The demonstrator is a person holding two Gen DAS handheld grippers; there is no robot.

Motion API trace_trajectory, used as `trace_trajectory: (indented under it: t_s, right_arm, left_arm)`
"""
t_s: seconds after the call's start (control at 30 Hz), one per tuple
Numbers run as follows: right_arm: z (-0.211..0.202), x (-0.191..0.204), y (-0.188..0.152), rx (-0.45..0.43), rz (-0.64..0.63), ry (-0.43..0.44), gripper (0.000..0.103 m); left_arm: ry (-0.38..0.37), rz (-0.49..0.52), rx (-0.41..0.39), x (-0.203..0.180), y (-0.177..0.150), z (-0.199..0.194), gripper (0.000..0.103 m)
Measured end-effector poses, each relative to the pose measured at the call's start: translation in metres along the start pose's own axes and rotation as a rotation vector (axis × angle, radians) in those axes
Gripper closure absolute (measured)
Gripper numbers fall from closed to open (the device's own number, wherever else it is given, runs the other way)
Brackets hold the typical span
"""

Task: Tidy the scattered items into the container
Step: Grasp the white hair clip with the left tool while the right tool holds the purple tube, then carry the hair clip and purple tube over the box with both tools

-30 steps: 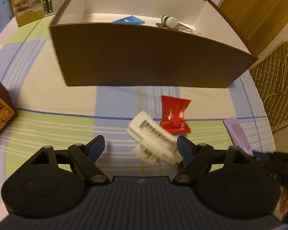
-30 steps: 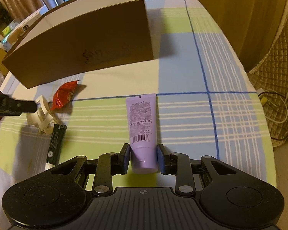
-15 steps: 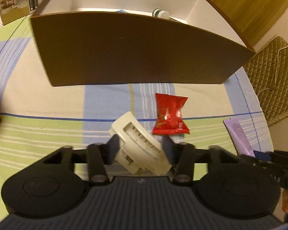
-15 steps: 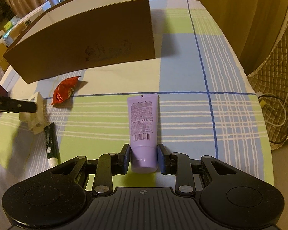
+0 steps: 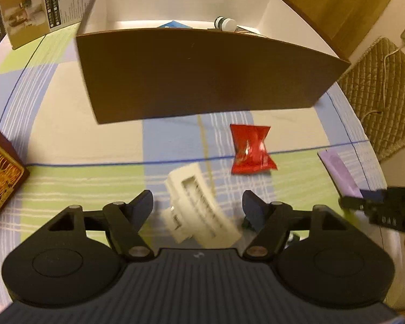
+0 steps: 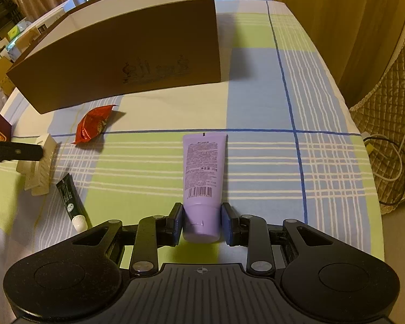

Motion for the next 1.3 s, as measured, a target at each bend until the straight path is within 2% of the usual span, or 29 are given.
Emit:
trace_trajectory:
  t_s: [0.07,0.1,0.17,0.3,0.37,0.4,0.43,0.5,0.63,0.73,0.77,0.8,0.83,0.9,0.93,0.97,1.17,1.3]
  right_arm:
    - [0.000,0.000,-0.001,0.000,0.002,0.003,0.070]
    - [-0.001,0.001,-0.001,-0.001,0.002,0.005,0.070]
    - [-0.002,0.001,-0.002,-0.004,-0.001,0.008,0.070]
    - [-0.003,0.006,-0.004,-0.003,-0.049,0.019,0.070]
    - [-0.003,0.014,-0.007,0.000,-0.077,0.054,0.047]
    - [-0.003,0.017,-0.009,0.008,-0.083,0.064,0.022]
    - [-0.002,0.019,-0.011,0.010,-0.086,0.062,0.022]
    - [-0.002,0.023,-0.014,0.008,-0.111,0.056,0.022]
    - [-0.001,0.021,-0.010,-0.011,-0.115,0.032,0.022]
    - [0.000,0.015,0.000,-0.040,-0.124,0.001,0.024]
    - [0.002,0.014,0.003,-0.043,-0.134,-0.008,0.028]
    - [0.006,0.013,0.005,-0.040,-0.142,-0.014,0.043]
    - [0.010,0.013,0.006,-0.034,-0.147,-0.019,0.048]
    - [0.013,0.014,0.008,-0.042,-0.177,-0.041,0.049]
    - [0.013,0.015,0.007,-0.044,-0.194,-0.050,0.059]
    - [0.013,0.017,0.007,-0.048,-0.202,-0.051,0.065]
    - [0.007,0.030,-0.004,-0.020,-0.206,-0.006,0.067]
    - [-0.002,0.037,-0.014,0.008,-0.092,0.120,0.068]
  left_arm:
    - [0.029,0.037,0.014,-0.005,-0.003,0.011,0.046]
    - [0.047,0.061,0.023,-0.007,-0.006,0.016,0.059]
    - [0.059,0.102,0.022,-0.007,-0.014,0.019,0.059]
    - [0.013,0.151,0.033,-0.002,-0.027,0.010,0.062]
    - [0.000,0.199,0.046,0.004,-0.035,0.004,0.062]
    - [-0.003,0.214,0.052,0.007,-0.038,0.001,0.062]
    - [0.001,0.219,0.053,0.011,-0.040,-0.002,0.061]
    - [0.018,0.207,0.053,0.016,-0.042,-0.005,0.050]
    - [0.042,0.134,0.030,0.022,-0.043,-0.008,0.051]
    - [0.064,0.087,0.019,0.020,-0.046,-0.006,0.056]
    - [0.075,0.085,0.011,0.019,-0.046,-0.005,0.058]
    - [0.082,0.088,0.004,0.018,-0.047,-0.005,0.061]
    - [0.088,0.100,-0.001,0.017,-0.047,-0.005,0.062]
    - [0.101,0.140,-0.007,0.014,-0.048,-0.004,0.064]
    - [0.105,0.155,-0.008,0.013,-0.049,-0.004,0.065]
    - [0.105,0.161,-0.008,0.013,-0.049,-0.005,0.065]
    - [0.085,0.162,0.004,0.013,-0.054,-0.013,0.068]
    - [0.066,0.172,0.006,0.009,-0.059,-0.023,0.068]
Point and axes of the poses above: each gripper's, at about its wrist camera, not at the fingertips, and z roughly the way its jaws point, x to its left, y to its top, the point moved 10 cm from there along z, roughly the way its jaws point, and after that the axes turned 8 degrees about -z, right-handed, at the moved point
